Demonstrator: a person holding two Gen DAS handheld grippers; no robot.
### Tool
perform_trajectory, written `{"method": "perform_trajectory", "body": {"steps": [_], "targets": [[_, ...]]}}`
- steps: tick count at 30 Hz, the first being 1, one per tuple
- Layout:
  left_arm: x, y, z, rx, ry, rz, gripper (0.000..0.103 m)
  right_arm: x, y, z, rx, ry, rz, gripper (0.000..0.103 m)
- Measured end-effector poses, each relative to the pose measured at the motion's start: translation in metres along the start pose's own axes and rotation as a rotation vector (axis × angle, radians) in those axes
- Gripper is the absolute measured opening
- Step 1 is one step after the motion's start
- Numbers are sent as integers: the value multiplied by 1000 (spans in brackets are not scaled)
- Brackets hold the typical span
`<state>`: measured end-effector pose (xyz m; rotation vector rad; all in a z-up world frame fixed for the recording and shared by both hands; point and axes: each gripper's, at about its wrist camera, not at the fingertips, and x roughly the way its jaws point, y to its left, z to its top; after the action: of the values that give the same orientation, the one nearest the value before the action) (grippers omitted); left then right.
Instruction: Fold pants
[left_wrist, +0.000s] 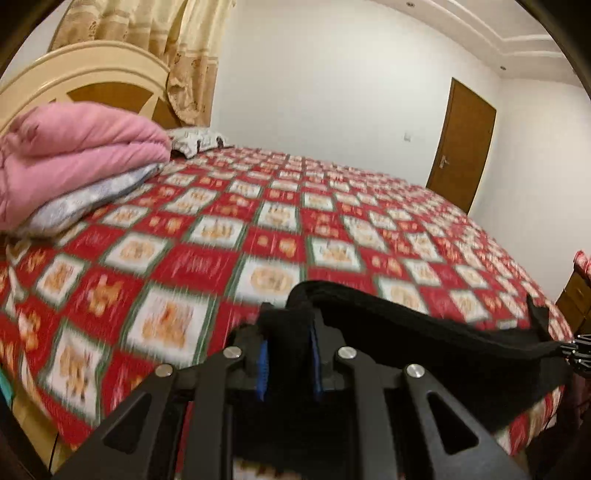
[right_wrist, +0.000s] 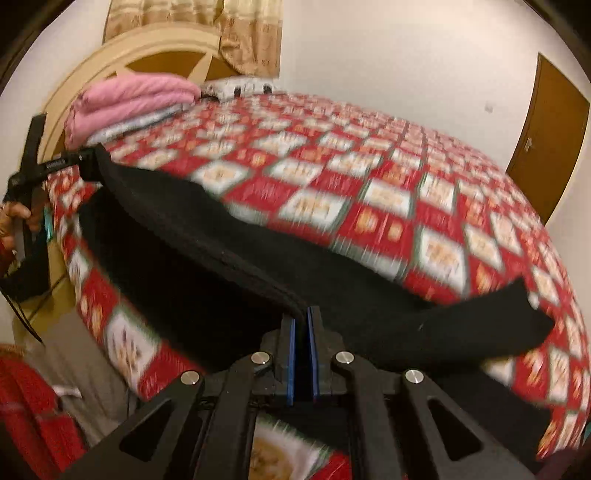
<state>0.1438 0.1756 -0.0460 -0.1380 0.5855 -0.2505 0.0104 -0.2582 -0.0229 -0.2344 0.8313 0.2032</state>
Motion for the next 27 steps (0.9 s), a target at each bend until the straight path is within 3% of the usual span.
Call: {"method": "perform_trajectory", "body": {"steps": [2, 5, 7, 12, 14, 17, 21, 22, 24, 27], "targets": [[1, 2, -14, 8, 18, 25, 27, 11, 11, -18, -17, 34, -9, 6], [5, 8, -37, 10, 49, 80, 44, 23, 20, -35, -40, 67, -25, 6], [4, 17, -49, -14, 57, 115, 75, 28, 28, -46, -70, 79, -47, 8], [-4, 44, -70, -63, 119, 133, 97, 22, 41, -56, -160, 69, -121, 13], [-12, 49, -74, -42, 125, 174, 99, 16, 41, -59, -170, 94, -110, 21], [-27, 53, -73, 0, 122, 229, 99, 2, 38, -55, -134, 98, -38, 52], [-35, 57, -66, 87, 124, 407, 98, -20, 41, -32, -97, -2, -8, 55], [-38, 60, -64, 85, 120, 420, 98, -24, 42, -23, -77, -32, 10, 55], [-43, 65, -60, 34, 115, 409, 98, -26, 45, -7, -39, -78, 55, 55], [-49, 70, -58, -103, 145, 255, 98, -15, 55, 19, -9, -113, 113, 55]]}}
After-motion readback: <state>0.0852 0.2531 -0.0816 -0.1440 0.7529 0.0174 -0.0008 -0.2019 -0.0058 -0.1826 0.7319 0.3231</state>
